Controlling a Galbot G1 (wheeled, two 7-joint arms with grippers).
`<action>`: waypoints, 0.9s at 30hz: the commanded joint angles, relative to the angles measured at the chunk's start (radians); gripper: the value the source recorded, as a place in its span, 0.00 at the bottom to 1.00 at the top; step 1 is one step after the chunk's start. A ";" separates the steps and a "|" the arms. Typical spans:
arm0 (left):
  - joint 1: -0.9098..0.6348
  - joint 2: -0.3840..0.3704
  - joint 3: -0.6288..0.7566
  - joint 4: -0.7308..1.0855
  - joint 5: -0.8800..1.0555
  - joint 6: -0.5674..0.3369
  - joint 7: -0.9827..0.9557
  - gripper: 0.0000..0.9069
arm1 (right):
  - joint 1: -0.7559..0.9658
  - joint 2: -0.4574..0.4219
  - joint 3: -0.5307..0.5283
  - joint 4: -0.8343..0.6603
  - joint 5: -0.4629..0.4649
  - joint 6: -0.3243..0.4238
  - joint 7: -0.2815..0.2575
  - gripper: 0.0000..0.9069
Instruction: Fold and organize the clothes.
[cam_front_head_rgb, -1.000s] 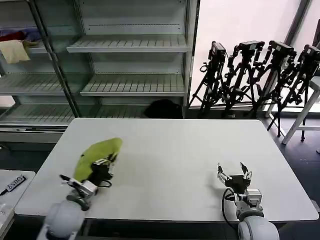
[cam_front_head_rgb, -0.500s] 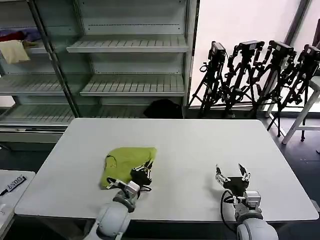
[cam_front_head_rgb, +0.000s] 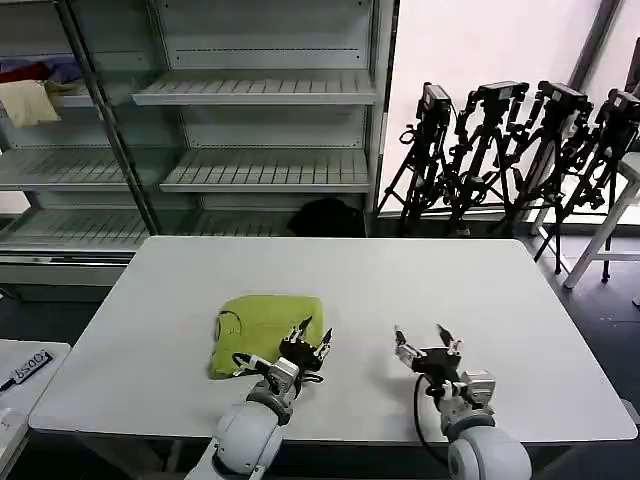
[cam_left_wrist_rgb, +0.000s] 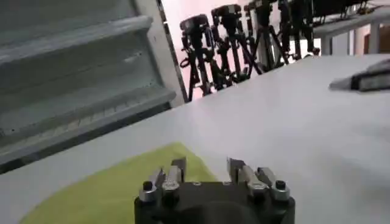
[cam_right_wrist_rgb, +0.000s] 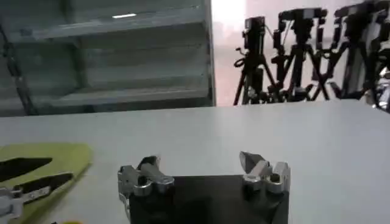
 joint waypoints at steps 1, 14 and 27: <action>0.057 0.138 -0.201 -0.368 -0.195 0.057 -0.010 1.00 | 0.142 0.052 -0.282 -0.126 0.355 -0.066 0.236 1.00; 0.203 0.096 -0.560 -0.443 -0.332 0.034 0.038 1.00 | 0.247 0.117 -0.355 -0.286 0.471 -0.067 0.363 0.93; 0.235 0.055 -0.561 -0.458 -0.329 0.029 0.035 1.00 | 0.263 0.127 -0.355 -0.307 0.470 -0.067 0.411 0.13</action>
